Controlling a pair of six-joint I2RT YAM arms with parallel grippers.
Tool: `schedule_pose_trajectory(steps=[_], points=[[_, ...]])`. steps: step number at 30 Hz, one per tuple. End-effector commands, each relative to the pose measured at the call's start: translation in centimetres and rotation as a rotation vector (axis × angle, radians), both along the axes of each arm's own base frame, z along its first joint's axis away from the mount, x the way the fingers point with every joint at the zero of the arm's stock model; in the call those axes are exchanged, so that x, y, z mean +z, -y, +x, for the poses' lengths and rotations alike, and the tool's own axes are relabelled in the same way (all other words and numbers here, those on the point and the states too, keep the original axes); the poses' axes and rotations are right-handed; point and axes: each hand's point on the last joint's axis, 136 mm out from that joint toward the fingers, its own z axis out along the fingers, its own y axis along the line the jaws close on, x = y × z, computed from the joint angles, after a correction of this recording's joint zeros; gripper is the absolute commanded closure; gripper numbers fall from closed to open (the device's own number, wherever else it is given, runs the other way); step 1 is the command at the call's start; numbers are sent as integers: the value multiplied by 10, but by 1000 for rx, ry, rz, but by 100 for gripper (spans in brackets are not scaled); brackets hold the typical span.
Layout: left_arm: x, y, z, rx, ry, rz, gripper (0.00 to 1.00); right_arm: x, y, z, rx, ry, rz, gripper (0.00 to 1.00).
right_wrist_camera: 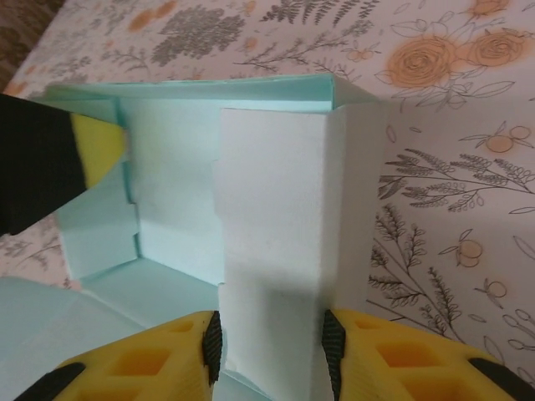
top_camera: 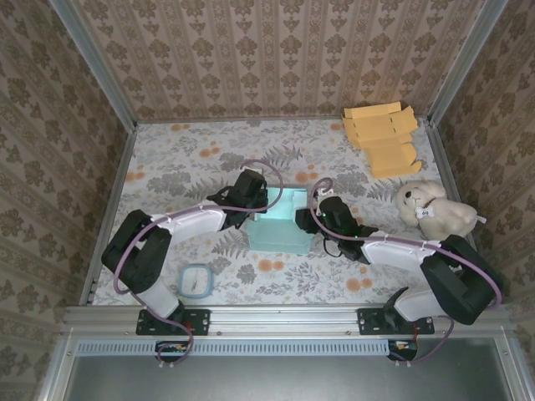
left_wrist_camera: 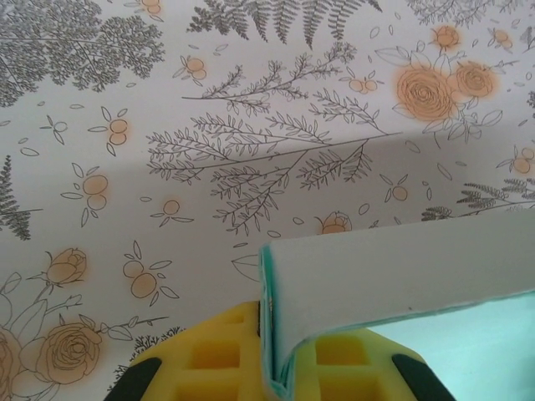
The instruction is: Fold the paper box
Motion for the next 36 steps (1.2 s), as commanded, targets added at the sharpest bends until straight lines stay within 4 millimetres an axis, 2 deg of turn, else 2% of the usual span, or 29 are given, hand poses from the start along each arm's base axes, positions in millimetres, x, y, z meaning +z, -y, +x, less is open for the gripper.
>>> schedule_pose_trajectory(steps=[1,9,14,19,23,30,36], points=[[19,15,-8,-24,25,-85,100,-16,10,5,-43,-40,-109,60],[25,13,-14,21,27,-98,100,-19,20,15,-92,-29,-219,64],[25,4,-18,118,-14,-83,100,-19,26,19,-107,-26,-296,65],[23,-5,-20,194,-27,-64,100,-5,11,14,-40,-9,-204,62],[20,-18,-22,292,-34,-34,100,4,18,13,-71,-3,-236,63],[37,-14,-32,322,3,-35,100,1,27,21,-90,2,-358,66],[46,-27,-39,432,0,-10,100,-3,38,25,-137,1,-466,71]])
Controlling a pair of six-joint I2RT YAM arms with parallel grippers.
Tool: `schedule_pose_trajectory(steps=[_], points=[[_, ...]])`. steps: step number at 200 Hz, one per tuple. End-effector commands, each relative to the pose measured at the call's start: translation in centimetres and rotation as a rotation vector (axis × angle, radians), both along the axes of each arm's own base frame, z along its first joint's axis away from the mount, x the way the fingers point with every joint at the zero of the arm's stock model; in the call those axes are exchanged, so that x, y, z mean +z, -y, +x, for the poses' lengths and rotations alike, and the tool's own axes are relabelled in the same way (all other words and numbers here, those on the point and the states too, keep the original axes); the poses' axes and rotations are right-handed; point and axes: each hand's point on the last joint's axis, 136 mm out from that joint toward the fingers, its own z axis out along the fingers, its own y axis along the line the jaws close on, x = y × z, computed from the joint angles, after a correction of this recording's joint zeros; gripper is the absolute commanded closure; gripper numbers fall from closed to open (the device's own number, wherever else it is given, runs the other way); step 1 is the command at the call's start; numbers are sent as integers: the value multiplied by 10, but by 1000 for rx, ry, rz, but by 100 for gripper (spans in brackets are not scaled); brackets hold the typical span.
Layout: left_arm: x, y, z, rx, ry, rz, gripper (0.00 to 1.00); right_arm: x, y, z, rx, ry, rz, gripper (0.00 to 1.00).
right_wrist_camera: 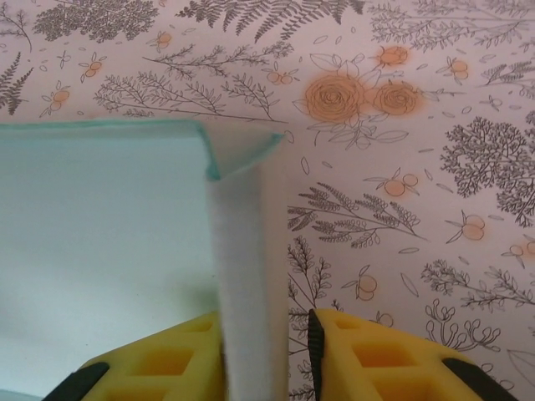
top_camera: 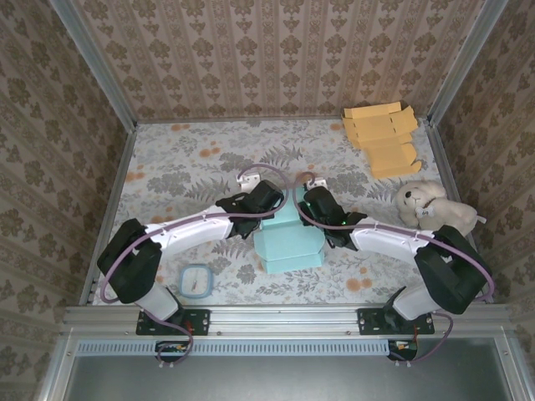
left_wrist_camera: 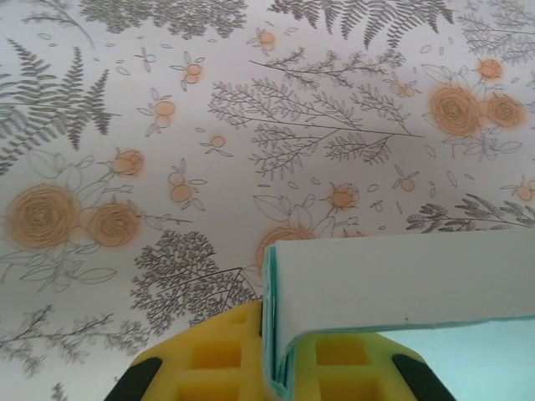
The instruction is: Fold the paper box
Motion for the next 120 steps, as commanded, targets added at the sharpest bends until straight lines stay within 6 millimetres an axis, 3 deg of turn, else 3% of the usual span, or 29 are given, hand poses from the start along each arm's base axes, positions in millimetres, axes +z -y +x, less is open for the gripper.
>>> schedule_pose_trajectory(steps=[1,62,120], points=[[22,-21,-2,148,31,4,100,-9,26,3,-85,-8,-174,72],[27,-27,-13,257,-1,-35,100,-12,56,13,-250,39,-413,72],[22,-36,-13,285,6,0,100,-24,63,20,-256,-14,-378,72]])
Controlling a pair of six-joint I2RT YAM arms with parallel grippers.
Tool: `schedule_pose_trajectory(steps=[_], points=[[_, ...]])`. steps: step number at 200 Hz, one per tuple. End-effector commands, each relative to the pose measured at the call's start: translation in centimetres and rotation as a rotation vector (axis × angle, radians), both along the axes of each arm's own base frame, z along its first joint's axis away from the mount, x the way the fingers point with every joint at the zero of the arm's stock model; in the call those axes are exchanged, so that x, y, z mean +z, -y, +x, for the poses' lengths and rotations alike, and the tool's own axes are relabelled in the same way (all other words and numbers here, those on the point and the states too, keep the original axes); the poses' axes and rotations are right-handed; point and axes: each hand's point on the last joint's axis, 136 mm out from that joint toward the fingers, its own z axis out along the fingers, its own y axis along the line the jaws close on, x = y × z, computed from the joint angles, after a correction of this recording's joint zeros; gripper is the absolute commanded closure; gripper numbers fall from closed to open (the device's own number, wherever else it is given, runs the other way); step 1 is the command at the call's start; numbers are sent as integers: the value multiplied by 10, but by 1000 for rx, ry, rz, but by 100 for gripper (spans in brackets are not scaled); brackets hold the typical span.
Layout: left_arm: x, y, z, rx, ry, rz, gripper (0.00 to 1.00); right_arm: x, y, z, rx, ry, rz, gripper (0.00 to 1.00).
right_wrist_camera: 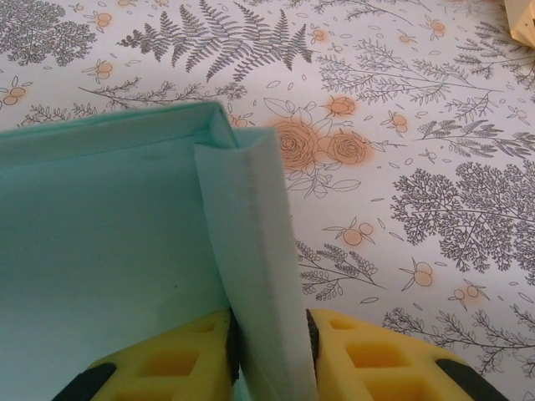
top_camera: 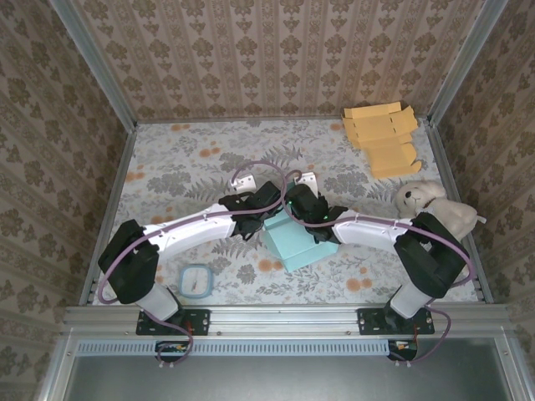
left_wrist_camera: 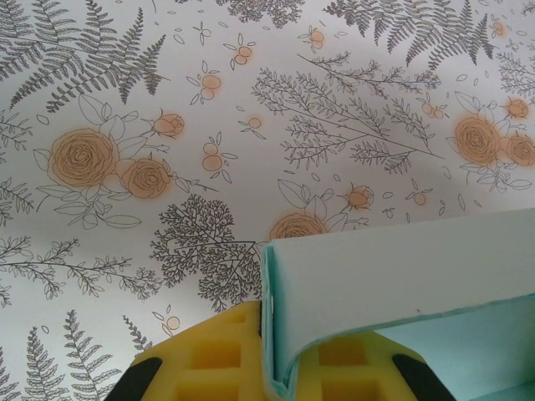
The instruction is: Fold the paper box
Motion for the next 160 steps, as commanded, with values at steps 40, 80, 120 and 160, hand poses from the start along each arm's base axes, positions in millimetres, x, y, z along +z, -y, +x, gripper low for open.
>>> schedule_pose_trajectory(steps=[40,80,120,160], points=[[2,-37,3,131,16,79,100,-17,76,-5,-177,-64,-204,73],[-10,-33,7,126,-17,74,100,-30,32,-9,63,-136,28,61],[-20,-29,9,117,-53,63,100,-27,-6,-19,220,-186,199,51],[-27,-29,10,117,-74,60,100,-16,-24,-27,289,-213,296,45]])
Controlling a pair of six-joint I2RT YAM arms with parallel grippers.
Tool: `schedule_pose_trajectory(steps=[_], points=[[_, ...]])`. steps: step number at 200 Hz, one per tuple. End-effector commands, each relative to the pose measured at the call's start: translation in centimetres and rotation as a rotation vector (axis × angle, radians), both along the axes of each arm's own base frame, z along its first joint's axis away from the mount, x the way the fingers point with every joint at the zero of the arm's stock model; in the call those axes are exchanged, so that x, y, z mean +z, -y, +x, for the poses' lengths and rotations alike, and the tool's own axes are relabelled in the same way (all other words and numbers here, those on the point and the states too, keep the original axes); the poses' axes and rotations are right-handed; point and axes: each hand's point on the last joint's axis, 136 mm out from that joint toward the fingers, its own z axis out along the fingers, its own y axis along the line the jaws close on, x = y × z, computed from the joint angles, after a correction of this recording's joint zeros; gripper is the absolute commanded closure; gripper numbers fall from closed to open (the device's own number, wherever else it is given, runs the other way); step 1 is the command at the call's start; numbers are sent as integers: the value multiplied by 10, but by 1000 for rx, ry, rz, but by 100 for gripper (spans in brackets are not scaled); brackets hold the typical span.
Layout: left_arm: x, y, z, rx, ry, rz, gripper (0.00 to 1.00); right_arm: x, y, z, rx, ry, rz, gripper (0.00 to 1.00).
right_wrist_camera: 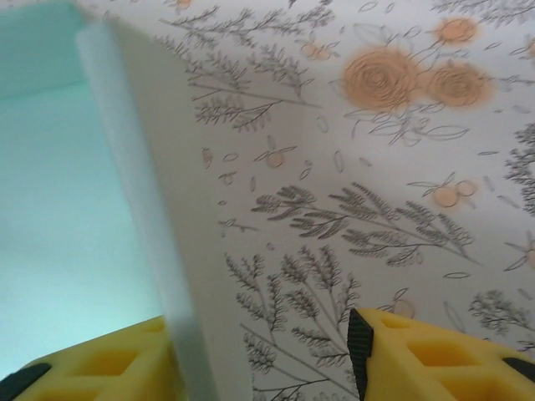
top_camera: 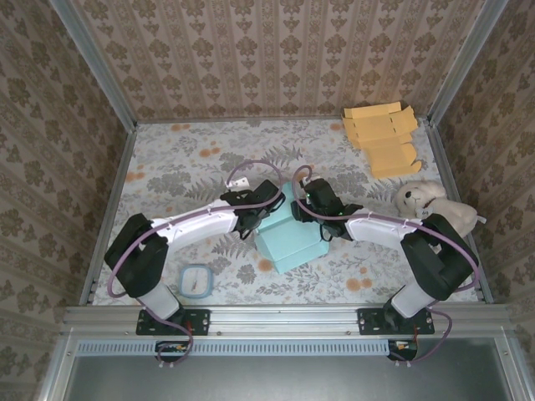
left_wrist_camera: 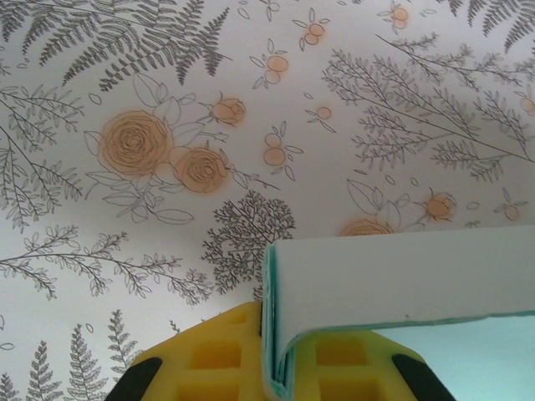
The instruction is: Fold the paper box
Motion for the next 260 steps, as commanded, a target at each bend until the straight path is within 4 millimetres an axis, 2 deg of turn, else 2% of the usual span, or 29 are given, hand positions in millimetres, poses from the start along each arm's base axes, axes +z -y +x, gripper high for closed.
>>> schedule_pose_trajectory(steps=[1,45,77,102,147,163,188,208,222,238,260], points=[[0,-6,3,39,3,4,100,6,-12,-14,65,-47,76,45],[-1,-5,4,36,-1,-2,100,14,-13,-7,62,-14,69,48],[-1,-6,4,32,-3,1,100,5,-15,3,76,-17,16,56],[-2,-7,4,36,-5,0,100,-1,-10,10,50,-6,-29,61],[-5,-5,4,33,-18,-14,100,-13,8,20,-10,26,-156,66],[-6,-7,4,39,-21,-12,100,-16,21,23,-62,44,-214,70],[-7,-10,4,55,-26,-10,100,-10,44,27,-180,108,-321,76],[-7,-10,5,58,-27,-9,100,-5,52,26,-228,150,-378,78],[-7,-10,6,59,-27,-9,100,-4,48,25,-217,162,-351,78],[-8,-11,6,58,-25,-3,100,-3,34,21,-161,166,-260,77],[-8,-12,8,58,-19,10,100,4,7,11,-51,148,-110,63]])
